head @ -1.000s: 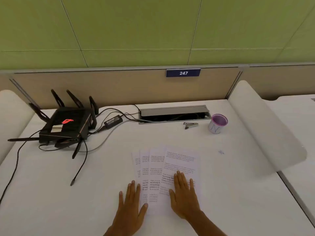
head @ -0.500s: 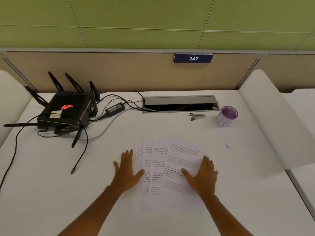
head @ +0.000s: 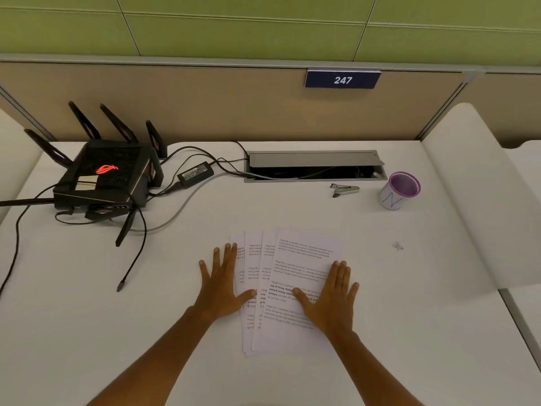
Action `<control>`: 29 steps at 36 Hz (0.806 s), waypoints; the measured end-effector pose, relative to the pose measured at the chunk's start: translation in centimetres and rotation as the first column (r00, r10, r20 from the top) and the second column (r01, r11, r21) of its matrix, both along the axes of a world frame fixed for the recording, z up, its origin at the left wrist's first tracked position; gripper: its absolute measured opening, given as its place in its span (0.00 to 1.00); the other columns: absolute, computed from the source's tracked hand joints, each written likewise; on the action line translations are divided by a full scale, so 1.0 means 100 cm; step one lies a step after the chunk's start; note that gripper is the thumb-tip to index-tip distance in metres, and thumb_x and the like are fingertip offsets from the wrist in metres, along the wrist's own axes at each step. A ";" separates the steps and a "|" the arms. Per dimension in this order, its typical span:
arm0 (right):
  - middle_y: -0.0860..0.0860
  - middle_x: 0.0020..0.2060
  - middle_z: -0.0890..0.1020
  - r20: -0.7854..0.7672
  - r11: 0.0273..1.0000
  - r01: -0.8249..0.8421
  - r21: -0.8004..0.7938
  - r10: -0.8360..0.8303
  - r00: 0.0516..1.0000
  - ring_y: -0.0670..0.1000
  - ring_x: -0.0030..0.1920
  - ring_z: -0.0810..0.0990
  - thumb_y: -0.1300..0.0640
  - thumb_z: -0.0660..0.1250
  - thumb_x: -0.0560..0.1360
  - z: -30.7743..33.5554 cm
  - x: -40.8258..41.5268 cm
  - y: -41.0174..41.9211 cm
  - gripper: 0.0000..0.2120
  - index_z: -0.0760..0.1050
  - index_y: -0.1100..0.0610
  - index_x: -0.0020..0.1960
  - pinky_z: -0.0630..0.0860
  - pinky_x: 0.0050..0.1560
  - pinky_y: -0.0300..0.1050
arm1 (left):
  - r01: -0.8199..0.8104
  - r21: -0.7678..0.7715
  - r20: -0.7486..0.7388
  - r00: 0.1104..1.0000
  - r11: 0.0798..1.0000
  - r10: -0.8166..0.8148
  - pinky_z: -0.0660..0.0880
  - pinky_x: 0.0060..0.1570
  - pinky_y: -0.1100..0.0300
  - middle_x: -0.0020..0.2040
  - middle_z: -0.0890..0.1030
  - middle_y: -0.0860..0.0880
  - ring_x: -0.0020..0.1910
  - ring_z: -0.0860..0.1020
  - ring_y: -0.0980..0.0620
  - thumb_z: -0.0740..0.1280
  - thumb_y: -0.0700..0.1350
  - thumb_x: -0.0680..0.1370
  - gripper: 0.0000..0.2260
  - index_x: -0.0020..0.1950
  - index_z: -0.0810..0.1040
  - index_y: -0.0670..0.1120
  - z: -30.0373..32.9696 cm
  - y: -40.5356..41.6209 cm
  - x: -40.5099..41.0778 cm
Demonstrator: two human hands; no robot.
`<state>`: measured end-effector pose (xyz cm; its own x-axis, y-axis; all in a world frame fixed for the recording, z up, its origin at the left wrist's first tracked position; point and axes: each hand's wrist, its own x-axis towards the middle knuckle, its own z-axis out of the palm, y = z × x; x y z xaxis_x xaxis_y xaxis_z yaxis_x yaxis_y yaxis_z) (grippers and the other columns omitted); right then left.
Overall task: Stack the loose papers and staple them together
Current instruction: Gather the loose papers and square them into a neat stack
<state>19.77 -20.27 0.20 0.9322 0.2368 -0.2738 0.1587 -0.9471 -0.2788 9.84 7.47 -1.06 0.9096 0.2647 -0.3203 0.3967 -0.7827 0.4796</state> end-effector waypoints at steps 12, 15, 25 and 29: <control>0.57 0.84 0.38 -0.005 0.998 -0.067 0.014 0.067 0.998 0.57 0.84 0.36 0.16 0.52 0.68 -0.003 -0.001 0.025 0.64 0.33 0.60 0.83 0.40 0.82 0.65 | -0.002 -0.176 0.063 0.998 0.984 0.013 0.25 0.78 0.37 0.87 0.34 0.56 0.87 0.33 0.47 0.70 0.68 0.76 0.58 0.79 0.22 0.62 -0.003 -0.007 0.005; 0.58 0.84 0.39 -0.001 0.998 -0.055 0.022 0.055 0.998 0.58 0.84 0.36 0.16 0.52 0.68 -0.003 -0.001 0.028 0.65 0.34 0.61 0.83 0.41 0.82 0.66 | -0.058 -0.344 0.147 0.982 0.937 0.115 0.26 0.80 0.40 0.83 0.36 0.68 0.87 0.40 0.54 0.75 0.62 0.76 0.58 0.84 0.29 0.60 0.003 -0.014 0.007; 0.57 0.84 0.38 -0.005 0.998 -0.040 0.050 0.040 0.999 0.57 0.84 0.35 0.16 0.54 0.67 -0.001 -0.002 0.028 0.66 0.33 0.60 0.83 0.38 0.82 0.63 | -0.468 -0.589 0.030 0.801 0.658 0.597 0.83 0.56 0.52 0.65 0.75 0.53 0.57 0.81 0.55 0.78 0.41 0.78 0.55 0.87 0.37 0.56 0.046 -0.036 0.023; 0.57 0.84 0.39 -0.003 0.998 -0.035 0.061 0.035 0.999 0.57 0.84 0.36 0.17 0.55 0.67 0.000 -0.001 0.028 0.65 0.34 0.60 0.83 0.39 0.82 0.64 | -0.587 -0.512 -0.104 0.766 0.627 0.634 0.84 0.54 0.47 0.62 0.82 0.49 0.53 0.84 0.48 0.76 0.45 0.80 0.45 0.87 0.49 0.50 0.048 -0.038 0.026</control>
<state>19.62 -17.45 0.15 0.9218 0.2859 -0.2619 0.1903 -0.9221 -0.3369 12.43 3.64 3.73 0.6249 0.5972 -0.5029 0.6392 -0.0215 0.7687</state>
